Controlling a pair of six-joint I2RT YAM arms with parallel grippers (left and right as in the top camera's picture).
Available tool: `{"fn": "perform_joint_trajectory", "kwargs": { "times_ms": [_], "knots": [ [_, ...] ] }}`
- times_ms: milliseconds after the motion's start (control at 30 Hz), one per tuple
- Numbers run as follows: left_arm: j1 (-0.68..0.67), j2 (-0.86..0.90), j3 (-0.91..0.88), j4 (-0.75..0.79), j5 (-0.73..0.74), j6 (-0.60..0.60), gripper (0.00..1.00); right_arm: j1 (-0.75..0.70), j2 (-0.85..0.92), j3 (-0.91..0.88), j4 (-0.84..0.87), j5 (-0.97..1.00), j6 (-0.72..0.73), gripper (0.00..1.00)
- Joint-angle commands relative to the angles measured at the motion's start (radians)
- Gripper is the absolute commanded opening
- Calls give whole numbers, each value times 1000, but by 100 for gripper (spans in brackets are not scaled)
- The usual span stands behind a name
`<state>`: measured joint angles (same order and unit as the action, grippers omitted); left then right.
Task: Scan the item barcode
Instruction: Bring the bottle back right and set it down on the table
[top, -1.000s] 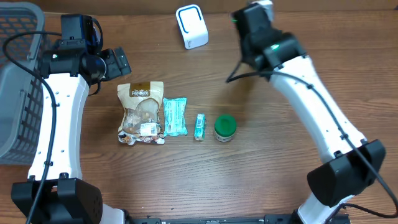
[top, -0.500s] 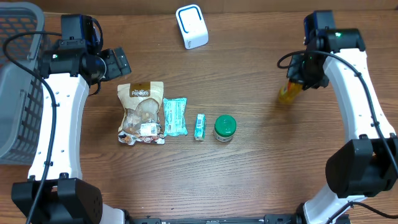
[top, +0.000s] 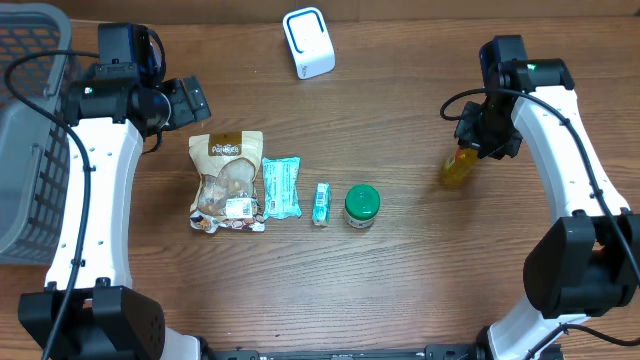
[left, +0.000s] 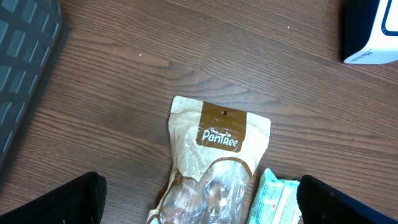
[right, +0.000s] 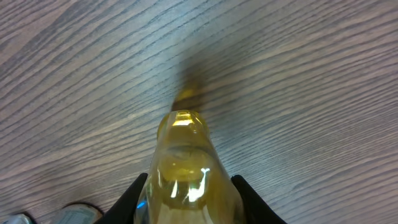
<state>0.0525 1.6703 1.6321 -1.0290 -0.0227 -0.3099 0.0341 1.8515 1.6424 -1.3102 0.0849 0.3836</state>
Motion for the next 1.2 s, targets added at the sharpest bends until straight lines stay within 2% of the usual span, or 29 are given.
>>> {"fn": "perform_joint_trajectory", "kwargs": {
  "times_ms": [0, 233, 733, 833, 967, 1067, 1167],
  "knots": [
    [-7, -2, 8, 0, -7, 8, 100, 4, -9, 0, -8, -11, 14, 29],
    [-7, -2, 8, 0, -6, 8, 100, 6, -9, 0, -17, -21, 14, 38],
    [-7, -2, 8, 0, -7, 8, 100, 6, -9, -1, -29, -19, 0, 42],
    [-7, -2, 8, 0, -6, 8, 99, 6, -9, -7, 32, -19, -80, 42],
    [-7, -2, 8, 0, -7, 8, 100, 6, -9, -16, 44, -20, -100, 43],
    [-7, -2, 8, 0, -7, 8, 99, 6, -9, -34, 48, -20, -100, 49],
    [-7, -2, 8, 0, -7, 8, 100, 6, -9, -71, 78, -19, -100, 63]
  ]
}}
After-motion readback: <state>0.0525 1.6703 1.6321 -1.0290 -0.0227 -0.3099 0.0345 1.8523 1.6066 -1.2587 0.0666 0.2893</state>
